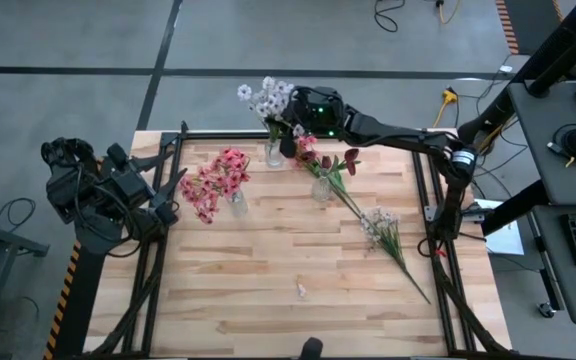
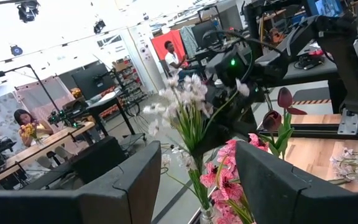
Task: Sort flowers into vase by color
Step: Put the top white flower into the top transparent vase
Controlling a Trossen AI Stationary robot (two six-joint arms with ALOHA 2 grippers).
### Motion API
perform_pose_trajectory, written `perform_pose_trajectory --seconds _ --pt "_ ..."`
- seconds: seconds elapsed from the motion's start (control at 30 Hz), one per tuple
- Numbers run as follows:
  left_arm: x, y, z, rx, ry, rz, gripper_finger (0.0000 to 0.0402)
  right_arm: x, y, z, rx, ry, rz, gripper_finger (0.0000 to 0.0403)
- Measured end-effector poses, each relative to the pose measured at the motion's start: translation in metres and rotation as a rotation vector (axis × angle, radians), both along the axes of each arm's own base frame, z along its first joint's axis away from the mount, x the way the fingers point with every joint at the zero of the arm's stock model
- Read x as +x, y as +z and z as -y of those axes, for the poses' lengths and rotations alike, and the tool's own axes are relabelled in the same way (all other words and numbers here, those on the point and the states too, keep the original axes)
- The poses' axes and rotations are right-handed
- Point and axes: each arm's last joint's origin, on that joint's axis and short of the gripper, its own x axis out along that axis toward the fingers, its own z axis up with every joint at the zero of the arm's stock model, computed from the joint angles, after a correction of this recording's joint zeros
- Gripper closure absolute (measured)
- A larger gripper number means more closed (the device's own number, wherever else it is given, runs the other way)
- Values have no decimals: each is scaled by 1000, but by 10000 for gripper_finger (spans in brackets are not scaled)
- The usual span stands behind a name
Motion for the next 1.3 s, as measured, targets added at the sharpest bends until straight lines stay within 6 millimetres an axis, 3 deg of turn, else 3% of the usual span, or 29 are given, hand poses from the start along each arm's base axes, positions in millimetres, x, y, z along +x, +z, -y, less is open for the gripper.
perform_pose_trajectory --seconds 1.3 --pt "0 0 0 -2 0 2 212 2 -9 3 -42 2 -40 385"
